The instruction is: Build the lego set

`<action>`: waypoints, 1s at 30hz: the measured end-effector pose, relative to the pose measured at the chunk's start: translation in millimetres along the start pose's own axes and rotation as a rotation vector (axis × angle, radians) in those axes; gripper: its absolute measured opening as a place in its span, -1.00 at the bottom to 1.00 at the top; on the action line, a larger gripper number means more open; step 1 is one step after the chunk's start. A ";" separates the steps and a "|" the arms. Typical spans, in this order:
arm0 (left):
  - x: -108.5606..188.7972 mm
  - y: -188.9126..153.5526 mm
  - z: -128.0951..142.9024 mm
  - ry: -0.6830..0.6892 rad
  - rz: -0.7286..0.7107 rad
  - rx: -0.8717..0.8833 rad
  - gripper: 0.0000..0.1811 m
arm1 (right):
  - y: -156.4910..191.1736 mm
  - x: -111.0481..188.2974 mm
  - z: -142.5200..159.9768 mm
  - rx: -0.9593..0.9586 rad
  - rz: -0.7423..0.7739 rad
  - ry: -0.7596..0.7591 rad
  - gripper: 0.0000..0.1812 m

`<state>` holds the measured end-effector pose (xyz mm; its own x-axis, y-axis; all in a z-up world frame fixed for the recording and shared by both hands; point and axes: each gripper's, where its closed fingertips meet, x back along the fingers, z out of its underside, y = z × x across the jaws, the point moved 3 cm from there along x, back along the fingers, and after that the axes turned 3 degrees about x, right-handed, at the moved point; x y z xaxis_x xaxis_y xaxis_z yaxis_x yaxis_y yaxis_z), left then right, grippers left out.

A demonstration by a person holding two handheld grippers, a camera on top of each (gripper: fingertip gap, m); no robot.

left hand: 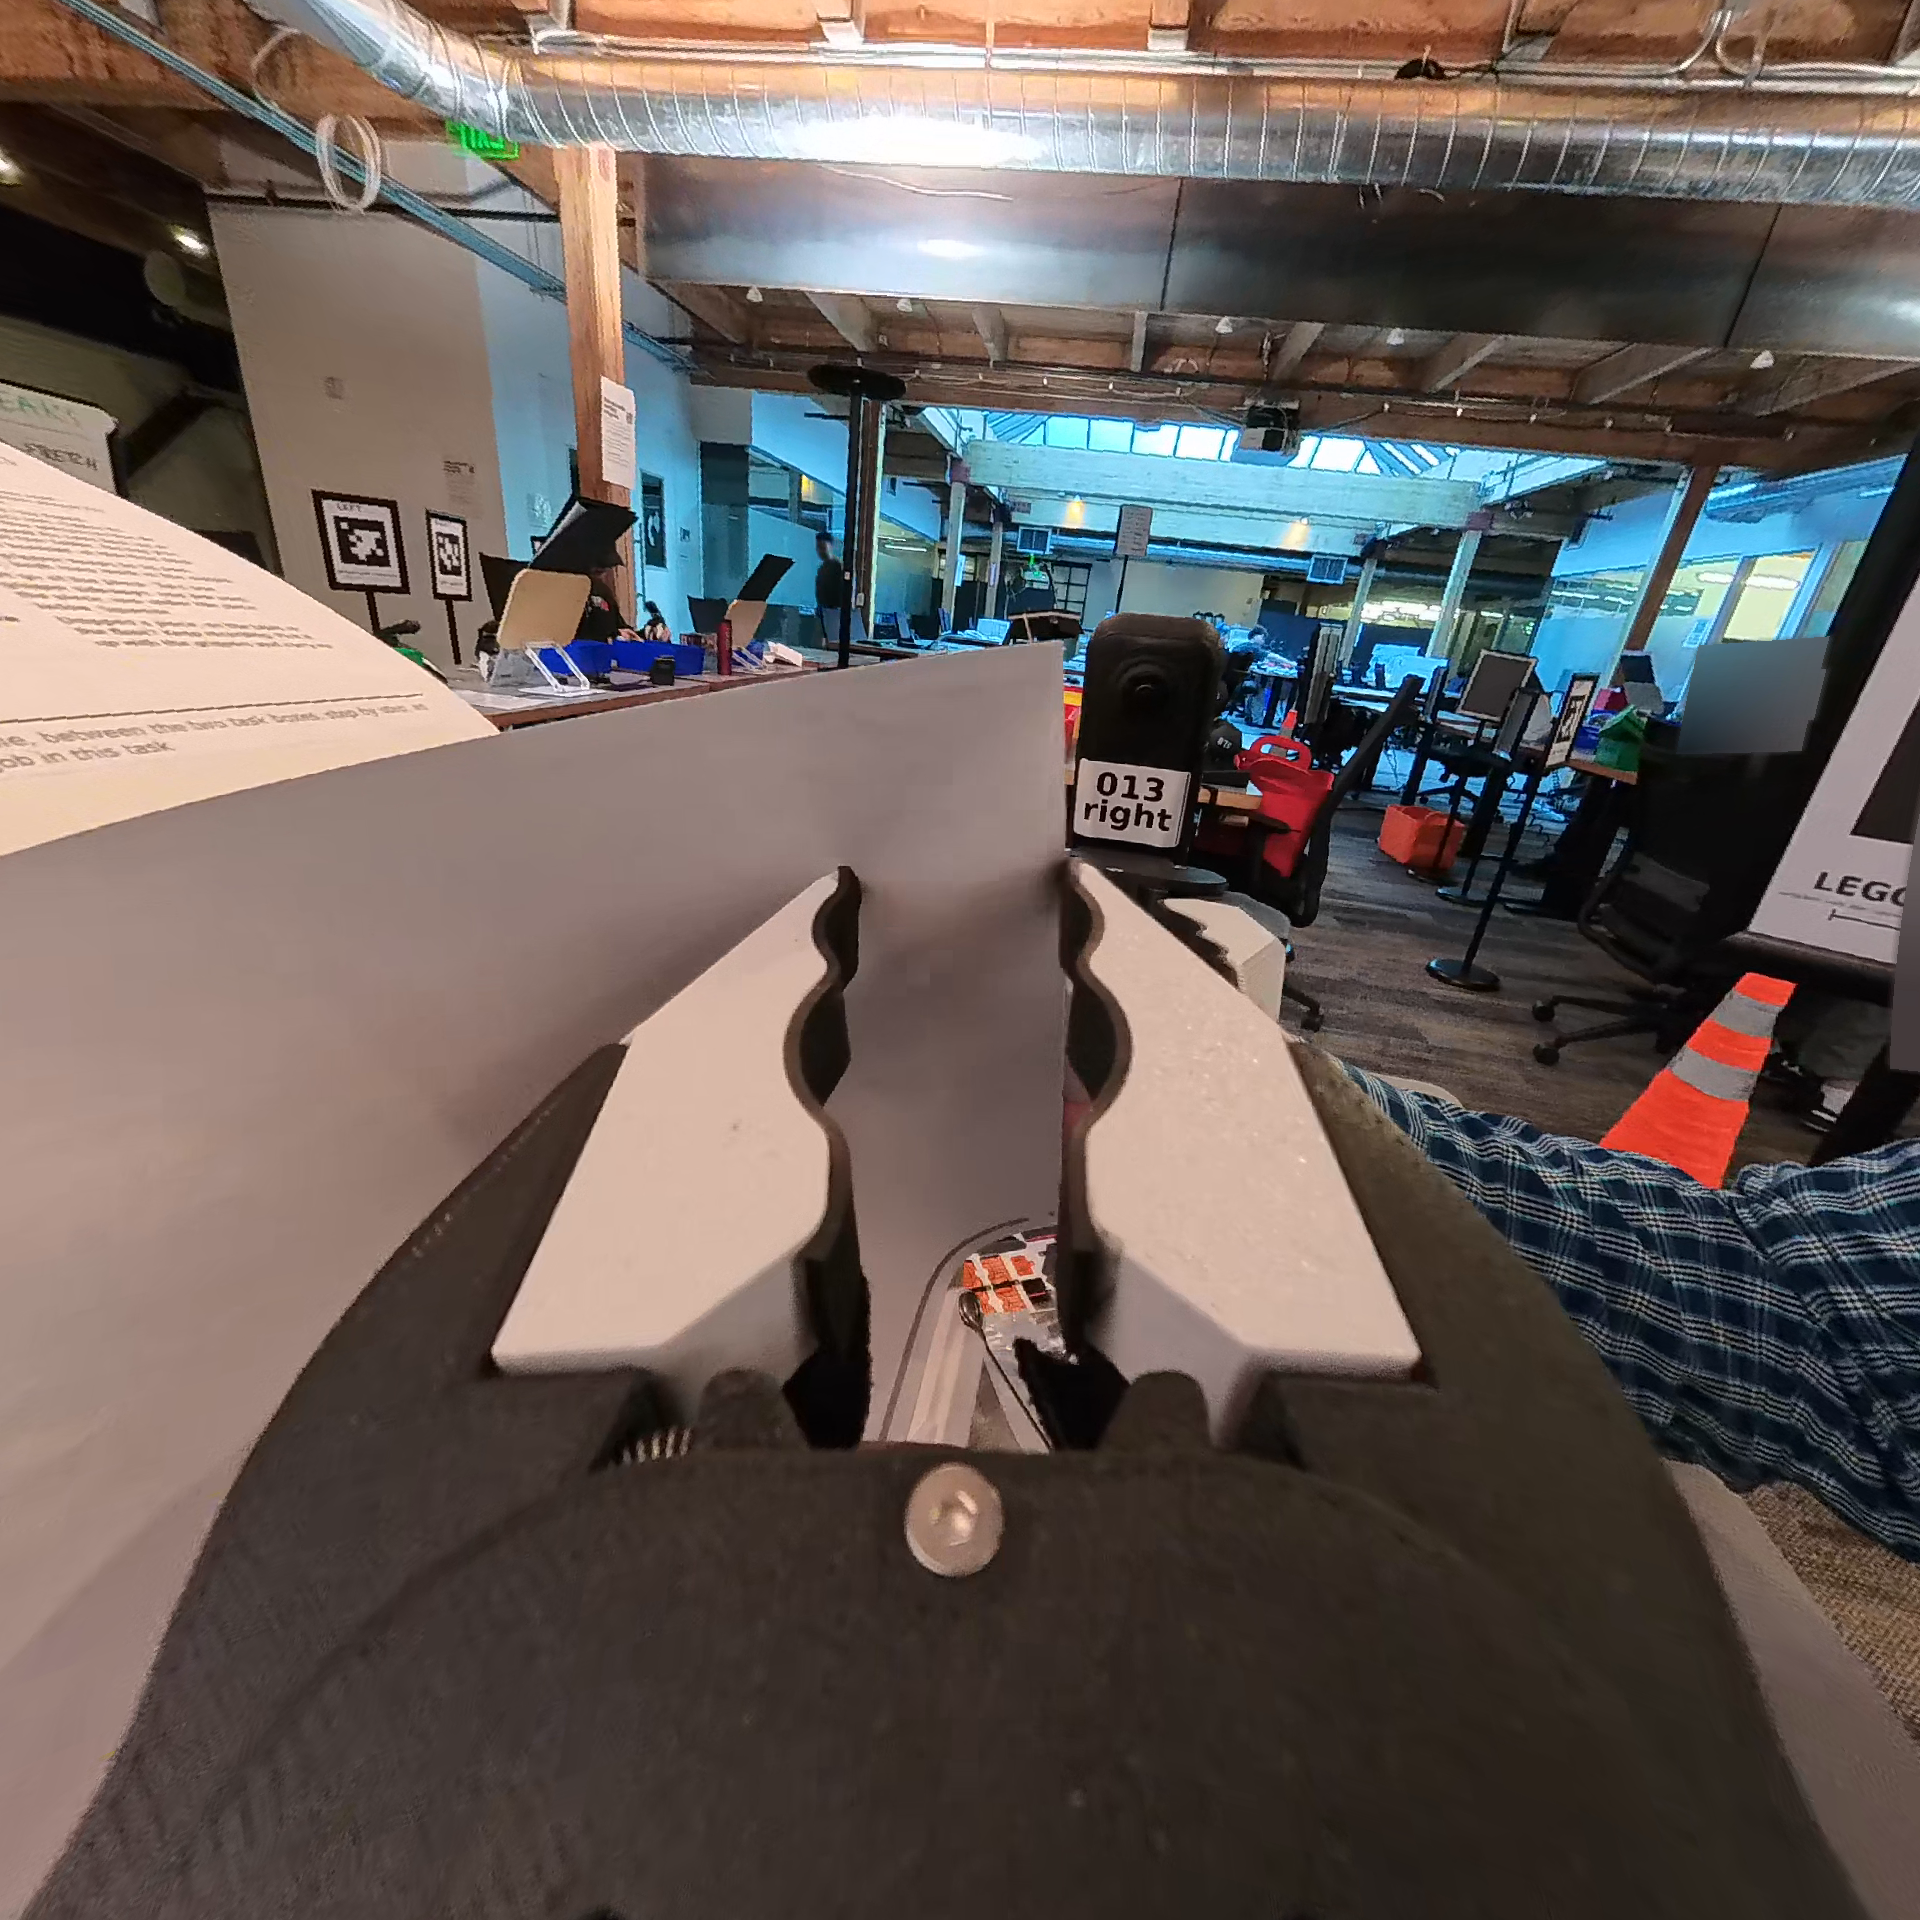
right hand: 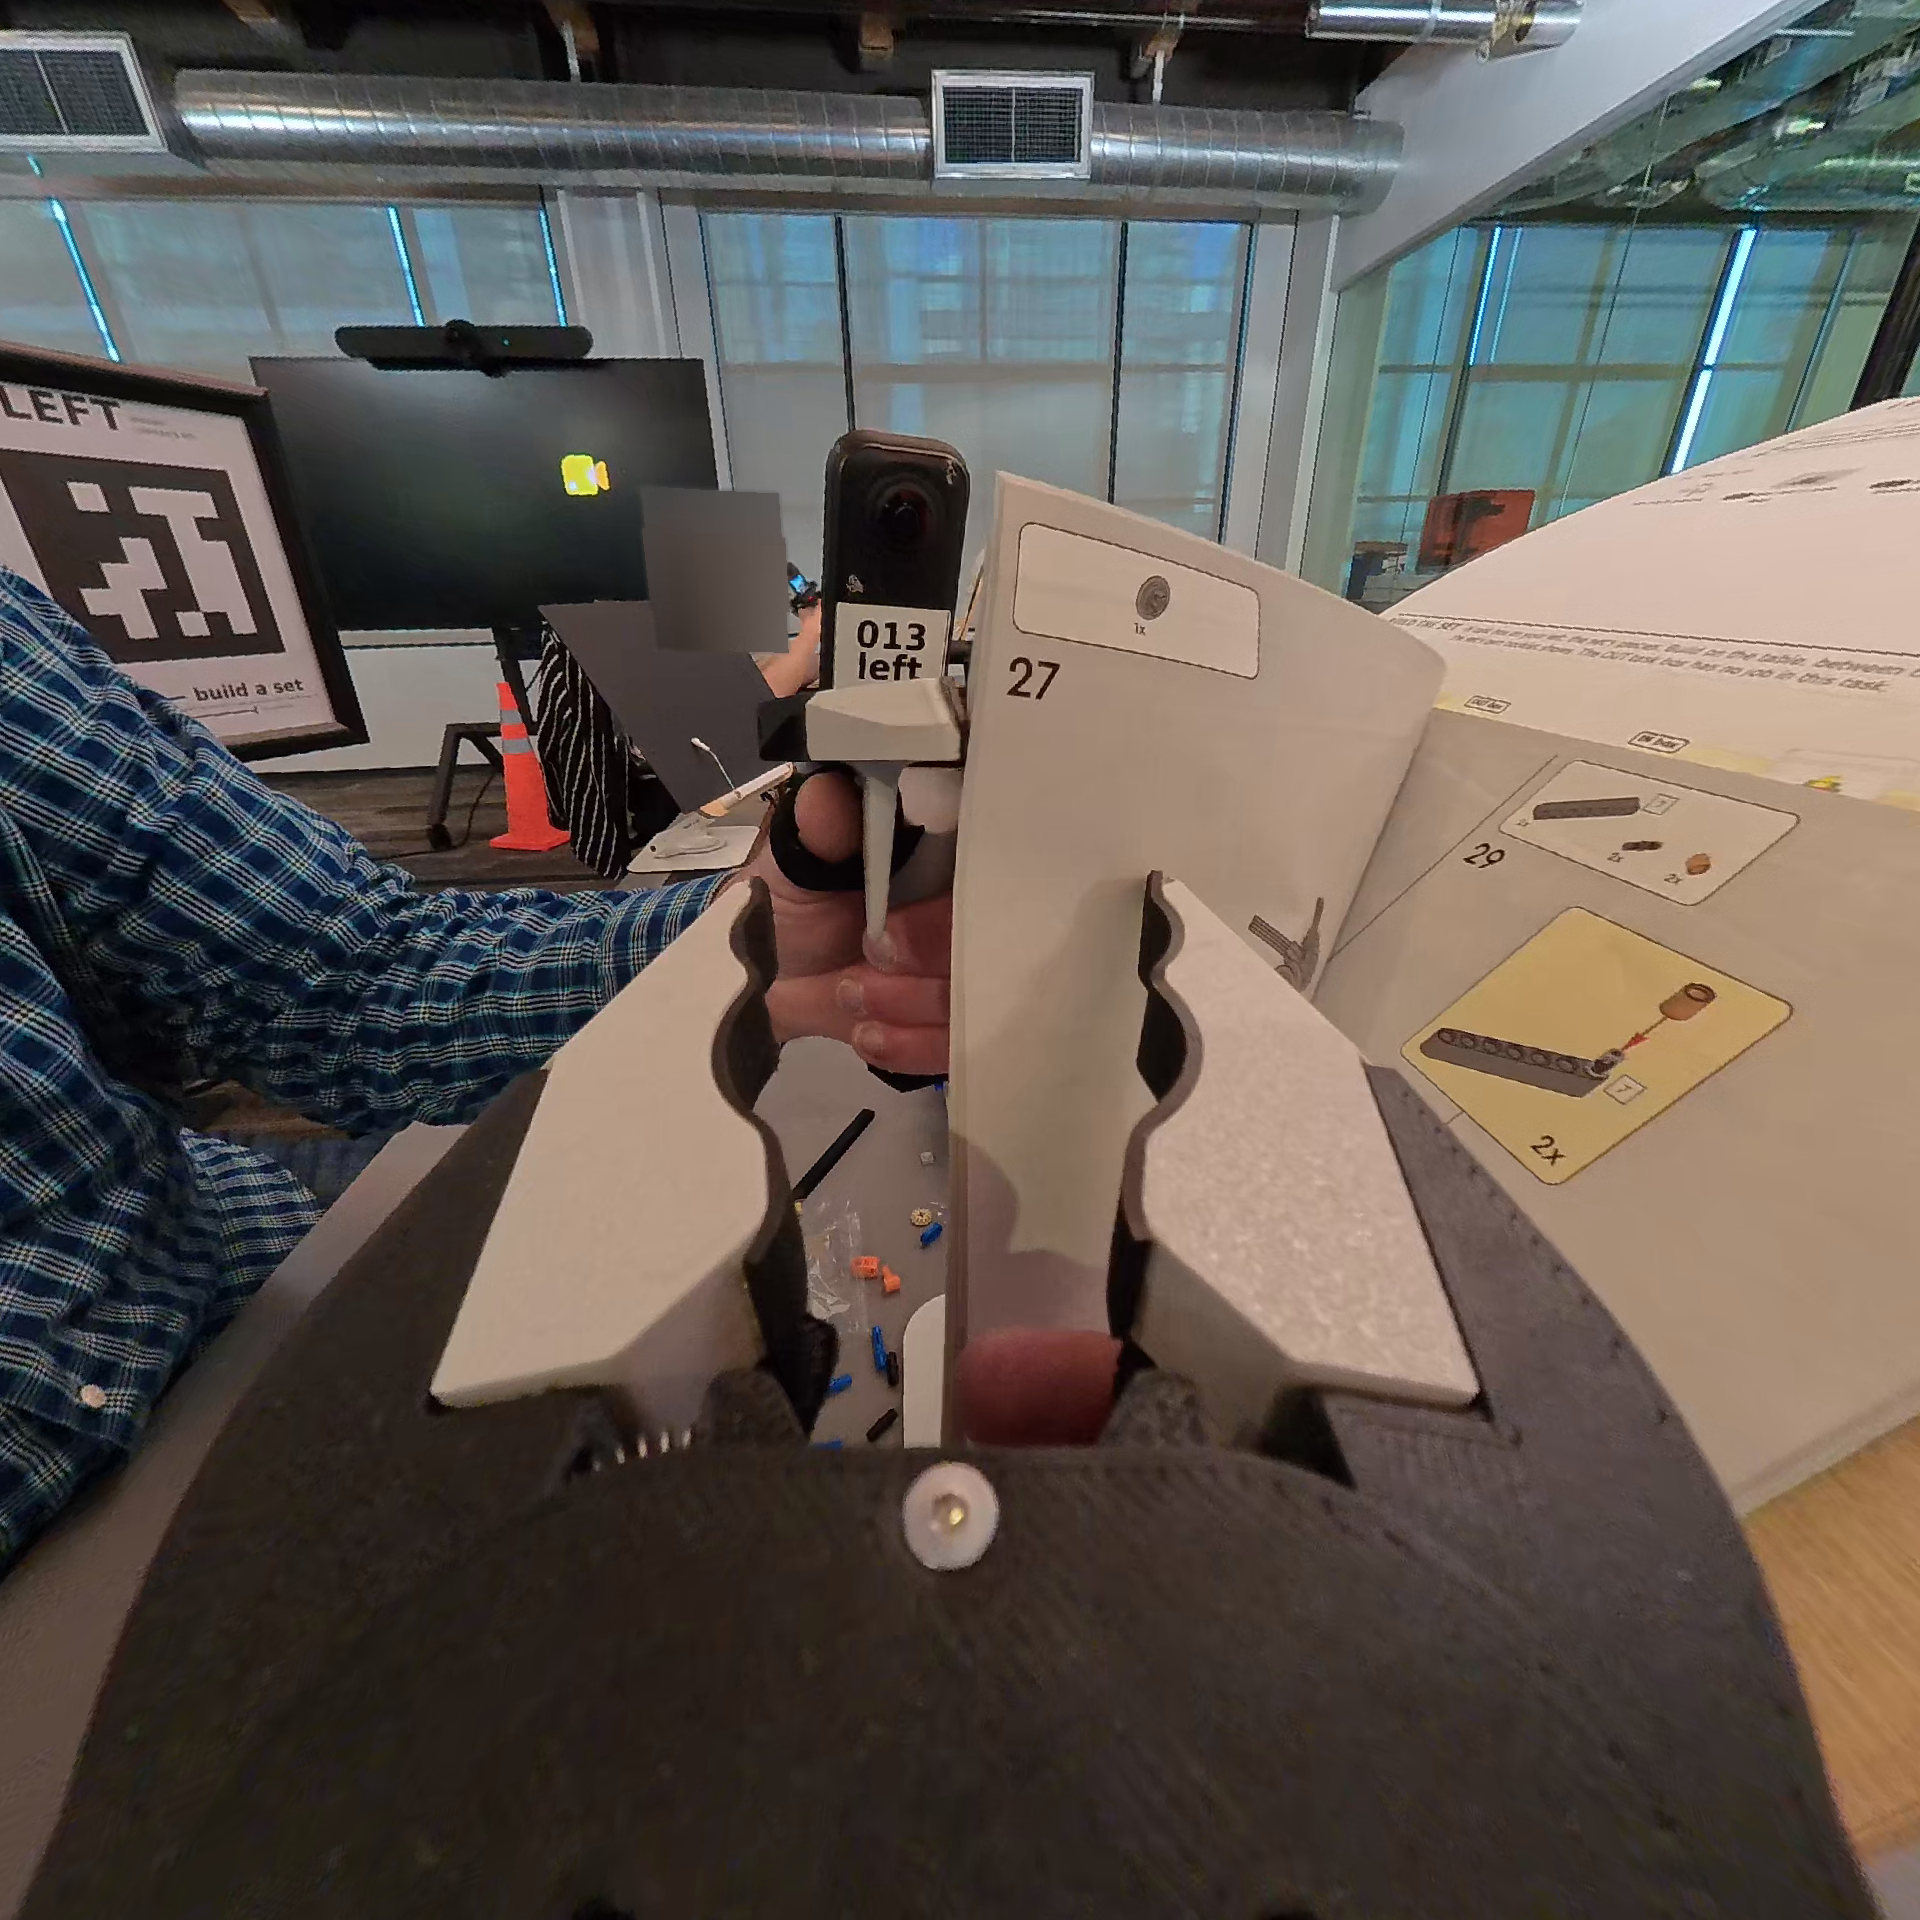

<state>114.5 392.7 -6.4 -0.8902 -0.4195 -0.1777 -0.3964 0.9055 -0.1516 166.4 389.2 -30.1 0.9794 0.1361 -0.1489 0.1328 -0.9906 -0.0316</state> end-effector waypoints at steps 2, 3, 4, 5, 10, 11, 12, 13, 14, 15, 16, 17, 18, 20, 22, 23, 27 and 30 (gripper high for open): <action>-0.1 0.9 0.0 -0.001 -0.003 0.005 -0.63 | 0.0 0.0 0.2 -0.001 -0.002 -0.001 -0.24; 0.3 1.5 -0.1 -0.004 -0.005 0.008 -0.65 | 0.1 0.2 0.0 -0.002 -0.003 -0.003 -0.24; 0.5 1.6 -0.1 -0.006 -0.004 0.012 -0.66 | 0.0 0.3 0.0 -0.003 -0.003 -0.005 -0.24; 0.5 1.7 0.3 -0.005 -0.005 0.013 -0.66 | -0.2 0.4 0.1 -0.003 -0.002 -0.004 -0.24; 0.9 0.3 0.7 -0.003 -0.006 0.004 -0.80 | -1.6 1.0 0.7 -0.007 0.002 -0.003 -0.23; 1.4 0.8 -0.4 -0.011 -0.011 0.009 -0.85 | -1.5 0.7 0.9 -0.007 0.002 0.000 -0.23; 1.7 1.5 -1.1 -0.015 -0.015 0.016 -0.92 | -1.8 0.3 1.2 -0.007 0.004 0.003 -0.23; 1.8 1.8 -1.8 -0.018 -0.017 0.021 -0.97 | -2.1 0.2 1.0 -0.007 0.006 0.002 -0.23; 2.1 3.2 -2.5 -0.022 -0.028 0.024 -1.00 | -2.5 0.5 0.3 -0.008 0.008 0.000 -0.23; 2.2 4.4 -2.7 -0.021 -0.033 0.030 -1.00 | -3.2 1.1 -0.2 -0.009 0.014 0.001 -0.23; 2.6 5.4 -3.0 -0.020 -0.036 0.041 -1.00 | -4.1 2.1 -0.9 -0.006 0.023 0.002 -0.23; 3.4 7.0 -3.6 -0.021 -0.045 0.051 -1.00 | -4.9 3.8 -1.9 -0.003 0.035 0.003 -0.22; 4.8 8.4 -5.2 -0.028 -0.055 0.057 -1.00 | -5.8 5.9 -3.0 0.001 0.049 0.006 -0.23; 8.2 10.2 -7.5 -0.028 -0.067 0.075 -1.00 | -7.7 11.7 -6.7 0.025 0.102 0.019 -0.22; 12.4 13.0 -8.9 -0.011 -0.094 0.093 -1.00 | -8.6 19.4 -12.4 0.082 0.182 0.047 -0.18; 14.7 11.3 -11.1 -0.013 -0.087 0.099 -1.00 | -8.0 23.2 -16.1 0.113 0.224 0.061 -0.18; 29.0 1.6 -17.0 0.023 -0.083 0.073 -1.00 | 0.4 26.7 -29.3 0.357 0.408 0.207 -0.31; 47.1 -4.1 -26.2 0.037 -0.094 0.055 -1.00 | 13.3 4.7 -33.9 0.434 0.384 0.309 -0.25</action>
<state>68.3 370.9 11.3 -0.8580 -0.4985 -0.1241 -0.4662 0.8570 -0.2195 177.9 376.3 2.2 0.9521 -0.3001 0.0592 -0.2453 -0.8648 -0.4382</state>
